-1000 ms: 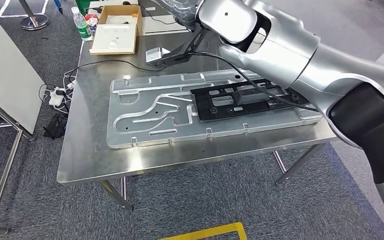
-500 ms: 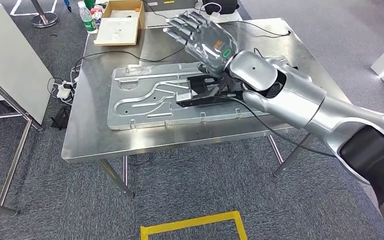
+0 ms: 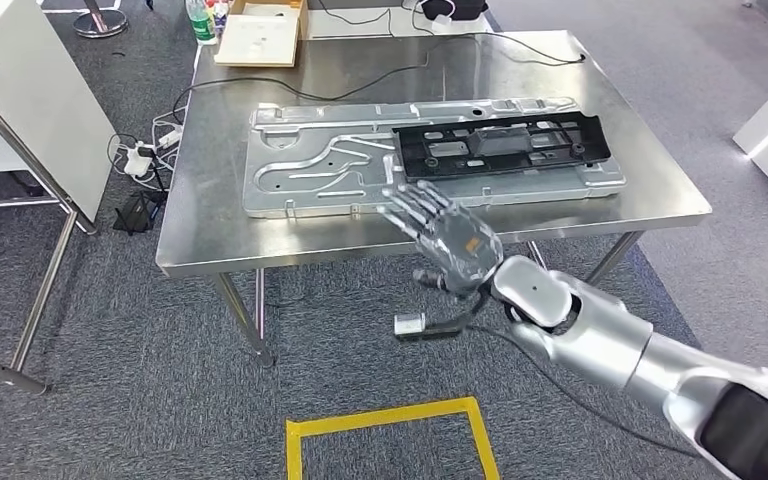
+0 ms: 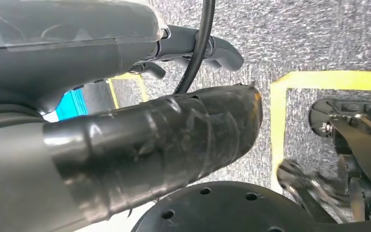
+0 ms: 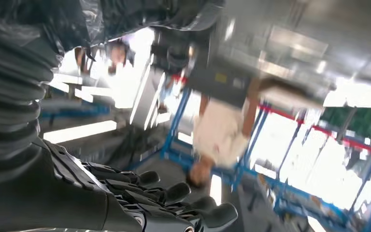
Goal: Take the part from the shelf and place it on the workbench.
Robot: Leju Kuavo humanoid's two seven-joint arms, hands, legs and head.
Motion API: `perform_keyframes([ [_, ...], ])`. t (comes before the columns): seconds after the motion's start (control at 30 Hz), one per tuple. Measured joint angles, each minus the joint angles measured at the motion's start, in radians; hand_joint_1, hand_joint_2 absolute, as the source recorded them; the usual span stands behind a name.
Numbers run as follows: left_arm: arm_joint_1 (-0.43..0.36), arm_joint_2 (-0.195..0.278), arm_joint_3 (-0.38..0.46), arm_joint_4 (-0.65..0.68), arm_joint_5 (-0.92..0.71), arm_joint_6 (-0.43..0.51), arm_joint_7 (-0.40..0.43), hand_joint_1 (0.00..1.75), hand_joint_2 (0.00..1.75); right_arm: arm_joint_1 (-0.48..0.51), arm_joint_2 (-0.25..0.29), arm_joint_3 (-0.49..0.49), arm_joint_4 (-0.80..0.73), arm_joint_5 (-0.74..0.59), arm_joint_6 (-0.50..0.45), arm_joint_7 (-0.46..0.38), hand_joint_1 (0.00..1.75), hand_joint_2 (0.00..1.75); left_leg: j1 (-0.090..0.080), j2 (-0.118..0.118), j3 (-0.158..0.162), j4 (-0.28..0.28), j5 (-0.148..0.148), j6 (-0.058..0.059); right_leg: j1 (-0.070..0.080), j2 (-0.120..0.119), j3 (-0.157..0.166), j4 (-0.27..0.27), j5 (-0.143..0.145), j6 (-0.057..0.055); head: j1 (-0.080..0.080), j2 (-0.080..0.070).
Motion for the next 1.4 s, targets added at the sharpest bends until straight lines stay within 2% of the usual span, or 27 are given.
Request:
perform_keyframes([
  [0.07,0.001,-0.004,0.000,0.000,0.002,0.003,0.001,0.00,0.00,0.102,0.008,-0.054,-0.012,0.018,-0.017,-0.006,0.00,0.00,-0.004,-0.006,-0.014,0.001,0.018,-0.008,0.006,-0.003,0.101,-0.140,-0.008,-0.014,0.000,0.000],
  [0.1,0.002,-0.005,0.000,0.000,0.003,0.004,0.002,0.00,0.00,0.150,0.015,-0.082,-0.016,0.028,-0.031,-0.010,0.00,0.00,-0.004,-0.007,-0.016,-0.001,0.027,-0.014,0.009,-0.004,0.127,-0.186,-0.021,-0.018,0.000,0.000],
  [0.13,0.003,-0.006,0.000,0.000,0.004,0.006,0.002,0.00,0.00,0.199,0.023,-0.106,-0.017,0.033,-0.045,-0.012,0.00,0.00,-0.004,-0.007,-0.016,-0.004,0.036,-0.020,0.012,-0.006,0.137,-0.211,-0.028,-0.021,0.000,0.000],
  [0.2,0.007,-0.006,0.000,0.001,0.008,0.007,0.002,0.00,0.00,0.299,0.052,-0.151,-0.009,0.036,-0.073,-0.021,0.00,0.00,-0.002,-0.007,-0.019,-0.007,0.042,-0.032,0.011,-0.008,0.124,-0.222,-0.008,-0.030,0.000,0.000],
  [0.23,0.009,-0.006,0.000,0.001,0.010,0.008,0.002,0.00,0.00,0.345,0.073,-0.169,-0.001,0.032,-0.083,-0.026,0.00,0.00,-0.002,-0.006,-0.025,0.005,0.019,-0.038,0.009,-0.009,0.114,-0.225,0.005,-0.036,0.000,0.000],
  [0.27,0.010,-0.006,0.000,0.002,0.012,0.008,0.001,0.00,0.00,0.391,0.098,-0.188,0.012,0.022,-0.094,-0.032,0.00,0.00,-0.001,-0.004,-0.035,0.034,-0.026,-0.043,0.005,-0.009,0.101,-0.230,0.020,-0.042,0.000,0.000],
  [0.33,0.012,-0.007,0.000,0.002,0.014,0.008,0.000,0.00,0.00,0.469,0.152,-0.220,0.054,-0.007,-0.116,-0.048,0.00,0.00,0.001,0.003,-0.052,0.142,-0.144,-0.051,0.005,-0.004,0.073,-0.230,0.046,-0.050,-0.001,0.000],
  [0.37,0.012,-0.008,-0.001,0.002,0.014,0.008,-0.001,0.00,0.00,0.502,0.181,-0.233,0.086,-0.027,-0.136,-0.062,0.00,0.00,0.002,0.005,-0.055,0.203,-0.181,-0.054,0.005,-0.001,0.058,-0.228,0.058,-0.050,-0.001,0.000],
  [0.4,0.012,-0.008,-0.001,0.002,0.014,0.008,-0.002,0.00,0.00,0.528,0.210,-0.243,0.128,-0.051,-0.158,-0.077,0.00,0.00,0.003,0.005,-0.052,0.249,-0.189,-0.056,0.005,0.004,0.041,-0.224,0.069,-0.048,-0.001,0.000],
  [0.47,0.011,-0.008,-0.002,0.002,0.013,0.008,-0.004,0.00,0.00,0.557,0.271,-0.258,0.238,-0.120,-0.196,-0.122,0.00,0.00,0.003,0.003,-0.006,0.258,-0.142,-0.056,0.004,0.017,0.007,-0.214,0.091,-0.044,-0.001,0.000],
  [0.5,0.011,-0.008,-0.003,0.002,0.013,0.008,-0.005,0.00,0.00,0.561,0.301,-0.266,0.301,-0.161,-0.207,-0.148,0.00,0.00,0.004,-0.007,0.042,0.211,-0.119,-0.053,0.004,0.026,-0.010,-0.207,0.101,-0.041,-0.001,0.000],
  [0.57,0.010,-0.007,-0.006,0.002,0.013,0.008,-0.006,0.00,0.00,0.561,0.363,-0.289,0.435,-0.235,-0.221,-0.206,0.00,0.00,0.004,-0.049,0.156,0.065,-0.130,-0.044,0.004,0.045,-0.036,-0.194,0.118,-0.032,-0.001,0.000],
  [0.6,0.011,-0.007,-0.008,0.002,0.013,0.008,-0.006,0.00,0.00,0.559,0.389,-0.302,0.494,-0.256,-0.231,-0.231,0.00,0.00,0.003,-0.065,0.193,0.007,-0.148,-0.040,0.004,0.054,-0.043,-0.190,0.127,-0.026,0.000,0.000],
  [0.67,0.011,-0.007,-0.012,0.002,0.013,0.008,-0.007,0.00,0.00,0.551,0.431,-0.325,0.605,-0.286,-0.242,-0.264,0.00,0.00,0.000,-0.060,0.211,-0.035,-0.159,-0.031,0.004,0.076,-0.051,-0.193,0.149,-0.012,0.000,0.000],
  [0.73,0.008,-0.008,-0.017,0.002,0.013,0.008,-0.008,0.00,0.00,0.545,0.464,-0.346,0.708,-0.322,-0.224,-0.277,0.00,0.00,0.001,-0.032,0.197,-0.039,-0.138,-0.014,0.002,0.075,-0.061,-0.189,0.145,-0.002,0.000,0.000],
  [0.8,0.007,-0.008,-0.022,0.003,0.014,0.008,-0.011,0.00,0.00,0.539,0.495,-0.372,0.804,-0.364,-0.189,-0.284,0.00,0.00,0.004,-0.004,0.174,-0.044,-0.113,0.002,-0.001,0.040,-0.085,-0.125,0.062,0.004,0.000,0.000],
  [0.87,0.010,-0.007,-0.024,0.003,0.014,0.008,-0.014,0.00,0.00,0.532,0.525,-0.402,0.895,-0.410,-0.144,-0.289,0.00,0.00,0.001,0.024,0.144,-0.042,-0.091,0.007,-0.006,0.015,-0.113,-0.001,-0.039,0.016,0.000,0.000],
  [0.9,0.012,-0.007,-0.025,0.003,0.014,0.008,-0.016,0.00,0.00,0.531,0.540,-0.419,0.937,-0.435,-0.118,-0.290,0.00,0.00,0.000,0.038,0.127,-0.039,-0.080,0.006,-0.009,0.011,-0.117,0.056,-0.058,0.022,0.000,0.000],
  [0.97,0.013,-0.007,-0.027,0.003,0.015,0.006,-0.019,0.00,0.00,0.536,0.564,-0.452,1.009,-0.489,-0.058,-0.291,0.00,0.00,-0.002,0.063,0.091,-0.028,-0.061,0.002,-0.013,0.006,-0.085,0.089,-0.023,0.029,0.000,0.000],
  [1.03,0.009,-0.008,-0.028,0.003,0.019,0.006,-0.024,0.00,0.00,0.545,0.582,-0.496,1.061,-0.565,0.014,-0.292,0.00,0.00,-0.003,0.082,0.059,-0.013,-0.047,-0.006,-0.013,-0.017,0.011,-0.005,0.016,0.026,0.000,0.000],
  [1.1,0.008,-0.010,-0.029,0.003,0.026,0.007,-0.028,0.00,0.00,0.548,0.598,-0.558,1.097,-0.653,0.080,-0.292,0.00,0.00,-0.005,0.100,0.041,0.001,-0.036,-0.017,-0.005,-0.052,0.113,-0.150,-0.011,0.016,0.000,0.000],
  [1.13,0.008,-0.011,-0.028,0.003,0.030,0.007,-0.028,0.00,0.00,0.549,0.606,-0.590,1.111,-0.687,0.103,-0.291,0.00,0.00,-0.006,0.111,0.037,0.003,-0.029,-0.024,0.000,-0.061,0.138,-0.196,-0.029,0.009,0.000,0.000],
  [1.2,0.008,-0.012,-0.028,0.003,0.035,0.008,-0.030,0.00,0.00,0.553,0.619,-0.649,1.140,-0.735,0.130,-0.280,0.00,0.00,-0.004,0.130,0.035,0.001,-0.015,-0.039,0.005,-0.050,0.134,-0.221,-0.026,-0.009,0.000,0.000],
  [1.27,0.009,-0.014,-0.028,0.004,0.040,0.011,-0.032,0.00,0.00,0.559,0.631,-0.699,1.164,-0.774,0.145,-0.255,0.00,0.00,0.000,0.103,0.023,0.023,-0.051,-0.053,0.003,-0.034,0.112,-0.227,0.001,-0.028,0.000,0.000],
  [1.33,0.013,-0.016,-0.028,0.004,0.046,0.016,-0.034,0.00,0.00,0.562,0.641,-0.745,1.176,-0.804,0.148,-0.225,0.00,0.00,0.004,0.047,0.001,0.109,-0.155,-0.061,0.002,-0.017,0.079,-0.230,0.031,-0.041,-0.001,0.000],
  [1.37,0.015,-0.017,-0.028,0.004,0.049,0.017,-0.035,0.00,0.00,0.562,0.643,-0.763,1.179,-0.812,0.144,-0.211,0.00,0.00,0.004,0.029,-0.009,0.170,-0.207,-0.061,0.003,-0.006,0.060,-0.228,0.045,-0.044,-0.001,0.000],
  [1.4,0.017,-0.018,-0.028,0.004,0.050,0.019,-0.035,0.00,0.00,0.563,0.647,-0.778,1.183,-0.817,0.140,-0.198,0.00,0.00,0.004,0.021,-0.013,0.227,-0.239,-0.060,0.005,0.006,0.042,-0.226,0.058,-0.045,-0.001,0.000],
])
